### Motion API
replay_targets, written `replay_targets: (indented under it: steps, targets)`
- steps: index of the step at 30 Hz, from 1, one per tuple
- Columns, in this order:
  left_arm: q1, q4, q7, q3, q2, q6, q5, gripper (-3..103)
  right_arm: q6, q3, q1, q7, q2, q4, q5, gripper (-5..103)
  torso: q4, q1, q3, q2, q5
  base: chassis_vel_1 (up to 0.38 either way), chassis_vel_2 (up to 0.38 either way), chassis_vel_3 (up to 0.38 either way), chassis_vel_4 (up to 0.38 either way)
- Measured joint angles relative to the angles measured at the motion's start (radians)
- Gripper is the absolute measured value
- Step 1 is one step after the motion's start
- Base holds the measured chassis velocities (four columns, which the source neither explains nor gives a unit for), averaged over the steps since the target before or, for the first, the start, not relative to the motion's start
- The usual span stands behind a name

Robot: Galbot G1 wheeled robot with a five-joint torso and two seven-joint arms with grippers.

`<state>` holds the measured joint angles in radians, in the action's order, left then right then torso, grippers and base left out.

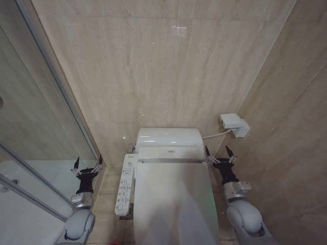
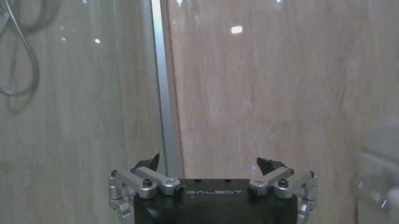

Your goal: Open the toilet lid, clean the toilet bowl with a toilet brush, close the toilet lid, and flush.

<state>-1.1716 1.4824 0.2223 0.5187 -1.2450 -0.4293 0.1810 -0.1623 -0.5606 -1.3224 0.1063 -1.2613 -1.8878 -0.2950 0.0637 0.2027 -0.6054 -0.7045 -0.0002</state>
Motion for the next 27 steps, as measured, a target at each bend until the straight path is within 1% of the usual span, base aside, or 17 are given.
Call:
replay_targets:
  steps: [1,2,3,5,6,7,9,10,12,14,15,17,20,21,22,23,27]
  targets:
    - [0.027,-0.04,-0.012,-0.009,0.006,-0.009,0.005,100,0.0,0.0,0.0,0.0,0.0,0.0,0.0,100,0.0001,0.0,0.0,0.0,0.0,0.0,0.0,0.0,0.0]
    - [0.027,-0.04,-0.012,-0.009,0.006,-0.009,0.005,100,0.0,0.0,0.0,0.0,0.0,0.0,0.0,100,0.0001,0.0,0.0,0.0,0.0,0.0,0.0,0.0,0.0]
    - [0.052,-0.073,-0.022,-0.017,0.011,-0.015,0.007,100,0.0,0.0,0.0,0.0,0.0,0.0,0.0,100,0.0004,0.0,0.0,0.0,-0.0001,0.0,0.0,0.0,0.0]
    - [0.124,-0.143,-0.069,-0.038,0.021,-0.022,0.021,100,0.0,0.0,0.0,0.0,0.0,0.0,0.0,100,0.0006,0.0,0.0,0.0,-0.0002,0.0,0.0,0.0,0.0]
    - [0.124,-0.143,-0.069,-0.038,0.021,-0.022,0.021,100,0.0,0.0,0.0,0.0,0.0,0.0,0.0,100,0.0006,0.0,0.0,0.0,-0.0002,0.0,0.0,0.0,0.0]
    - [0.166,-0.174,-0.101,-0.054,0.027,-0.022,0.037,100,0.0,0.0,0.0,0.0,0.0,0.0,0.0,100,0.0006,0.0,0.0,0.0,0.0002,0.0,0.0,0.0,0.0]
    - [0.217,-0.2,-0.139,-0.089,0.037,-0.021,0.061,98,0.0,0.0,0.0,0.0,0.0,0.0,0.0,100,0.0008,0.0,0.0,0.0,0.0,0.0,0.0,0.0,0.0]
    - [0.217,-0.2,-0.139,-0.089,0.037,-0.021,0.061,98,0.0,0.0,0.0,0.0,0.0,0.0,0.0,100,0.0008,0.0,0.0,0.0,0.0,0.0,0.0,0.0,0.0]
    - [0.256,-0.227,-0.171,-0.122,0.046,-0.028,0.07,98,0.0,0.0,0.0,0.0,0.0,0.0,0.0,100,0.0008,0.0,0.0,0.0,0.0003,0.0,0.0,0.0,0.0]
    - [0.263,-0.236,-0.186,-0.129,0.049,-0.036,0.068,98,0.0,0.0,0.0,0.0,0.0,0.0,0.0,100,0.0005,0.0,0.0,0.0,0.0001,0.0,0.0,0.0,0.0]
    - [0.268,-0.244,-0.201,-0.136,0.054,-0.044,0.064,72,0.0,0.0,0.0,0.0,0.0,0.0,0.0,100,0.0002,0.0,0.0,0.0,0.0001,0.0,0.0,0.0,0.0]
    - [0.272,-0.251,-0.216,-0.143,0.059,-0.053,0.061,72,0.0,0.0,0.0,0.0,0.0,0.0,0.0,100,0.0001,0.0,0.0,0.0,0.0002,0.0,0.0,0.0,0.0]
    - [0.29,-0.295,-0.299,-0.172,0.09,-0.107,0.029,72,0.0,0.0,0.0,0.0,0.0,0.0,0.0,100,0.0002,0.0,0.0,0.0,0.0001,0.0,0.0,0.0,0.0]
    - [0.29,-0.295,-0.299,-0.172,0.09,-0.107,0.029,72,0.0,0.0,0.0,0.0,0.0,0.0,0.0,100,0.0002,0.0,0.0,0.0,0.0001,0.0,0.0,0.0,0.0]
    - [0.294,-0.308,-0.32,-0.178,0.101,-0.123,0.013,72,0.0,0.0,0.0,0.0,0.0,0.0,0.0,100,0.0002,0.0,0.0,0.0,0.0001,0.0,0.0,0.0,0.0]
    - [0.297,-0.319,-0.339,-0.182,0.112,-0.135,-0.003,44,0.0,0.0,0.0,0.0,0.0,0.0,0.0,100,0.0005,0.0,0.0,0.0,0.0,0.0,0.0,0.0,0.0]
    - [0.307,-0.342,-0.366,-0.197,0.13,-0.152,-0.023,44,0.0,0.0,0.0,0.0,0.0,0.0,0.0,100,0.0001,0.0,0.0,0.0,0.0002,0.0,0.0,0.0,0.0]
